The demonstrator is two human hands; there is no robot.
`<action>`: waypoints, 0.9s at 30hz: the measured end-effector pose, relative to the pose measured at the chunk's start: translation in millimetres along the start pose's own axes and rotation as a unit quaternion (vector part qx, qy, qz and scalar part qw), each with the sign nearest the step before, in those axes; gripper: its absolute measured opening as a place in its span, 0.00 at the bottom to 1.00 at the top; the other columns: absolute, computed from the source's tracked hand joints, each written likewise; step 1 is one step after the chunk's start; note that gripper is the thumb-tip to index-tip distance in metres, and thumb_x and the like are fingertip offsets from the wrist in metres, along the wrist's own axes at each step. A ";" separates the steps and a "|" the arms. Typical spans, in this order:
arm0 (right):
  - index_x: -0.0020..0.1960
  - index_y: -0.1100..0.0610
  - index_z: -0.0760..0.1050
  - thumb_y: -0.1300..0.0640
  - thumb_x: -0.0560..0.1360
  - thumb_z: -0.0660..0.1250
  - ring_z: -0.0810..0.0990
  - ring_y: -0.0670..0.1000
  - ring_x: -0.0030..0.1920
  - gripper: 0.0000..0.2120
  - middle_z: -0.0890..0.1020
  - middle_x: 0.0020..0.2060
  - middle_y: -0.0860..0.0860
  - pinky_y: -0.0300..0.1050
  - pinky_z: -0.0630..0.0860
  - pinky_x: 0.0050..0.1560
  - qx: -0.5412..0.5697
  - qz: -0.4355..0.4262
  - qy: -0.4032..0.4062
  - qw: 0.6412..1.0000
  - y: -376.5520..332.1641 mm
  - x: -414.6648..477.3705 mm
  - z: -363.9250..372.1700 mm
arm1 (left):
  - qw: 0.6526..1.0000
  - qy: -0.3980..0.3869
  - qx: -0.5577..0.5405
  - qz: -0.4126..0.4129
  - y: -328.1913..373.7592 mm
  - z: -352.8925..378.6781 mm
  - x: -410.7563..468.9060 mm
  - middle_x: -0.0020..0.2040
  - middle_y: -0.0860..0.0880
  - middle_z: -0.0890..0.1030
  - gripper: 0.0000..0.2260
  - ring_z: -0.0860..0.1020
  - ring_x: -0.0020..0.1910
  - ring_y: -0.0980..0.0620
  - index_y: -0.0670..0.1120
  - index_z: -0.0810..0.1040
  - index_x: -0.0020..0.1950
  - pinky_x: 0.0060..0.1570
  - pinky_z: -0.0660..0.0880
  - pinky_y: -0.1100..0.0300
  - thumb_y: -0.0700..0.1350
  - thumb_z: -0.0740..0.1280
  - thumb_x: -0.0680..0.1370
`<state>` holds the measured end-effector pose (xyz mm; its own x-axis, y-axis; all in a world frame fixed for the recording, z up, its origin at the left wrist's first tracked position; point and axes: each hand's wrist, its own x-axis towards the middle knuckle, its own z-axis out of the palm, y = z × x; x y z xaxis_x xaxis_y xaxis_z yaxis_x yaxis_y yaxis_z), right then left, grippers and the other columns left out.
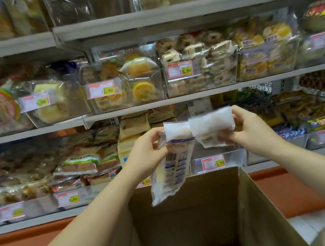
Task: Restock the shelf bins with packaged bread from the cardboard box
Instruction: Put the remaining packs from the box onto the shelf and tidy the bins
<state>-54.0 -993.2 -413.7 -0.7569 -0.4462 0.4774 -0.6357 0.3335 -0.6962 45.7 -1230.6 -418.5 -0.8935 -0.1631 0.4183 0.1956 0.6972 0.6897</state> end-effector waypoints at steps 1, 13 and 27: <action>0.55 0.49 0.74 0.65 0.73 0.70 0.81 0.46 0.50 0.15 0.81 0.51 0.45 0.44 0.80 0.45 0.017 0.003 -0.021 1.000 4.5 -1.1 3.2 | 1.000 -0.004 -0.011 -0.009 -1.2 2.0 0.2 0.55 0.59 0.79 0.17 0.77 0.51 0.66 0.53 0.74 0.62 0.46 0.77 0.68 0.42 0.70 0.75; 0.48 0.49 0.78 0.62 0.71 0.73 0.81 0.42 0.43 0.11 0.83 0.45 0.45 0.37 0.77 0.45 0.084 0.057 0.011 0.995 13.4 -19.4 34.1 | 0.998 0.002 -0.059 -0.003 2.3 13.6 -6.6 0.58 0.57 0.79 0.18 0.77 0.59 0.57 0.54 0.73 0.62 0.55 0.78 0.56 0.38 0.68 0.76; 0.42 0.55 0.84 0.39 0.62 0.70 0.82 0.49 0.38 0.20 0.85 0.36 0.50 0.46 0.75 0.44 0.203 0.130 -0.172 0.955 -25.9 -12.2 9.1 | 0.721 0.027 0.327 0.611 1.0 0.2 -13.6 0.61 0.49 0.80 0.11 0.79 0.59 0.48 0.47 0.72 0.59 0.59 0.74 0.49 0.42 0.68 0.78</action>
<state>-26.9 -1004.0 -406.3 -0.7419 -0.6624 0.1038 -0.2693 0.1525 -0.9509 57.9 -1227.5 -423.6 -0.1956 0.8364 0.5119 0.5745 0.5208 -0.6314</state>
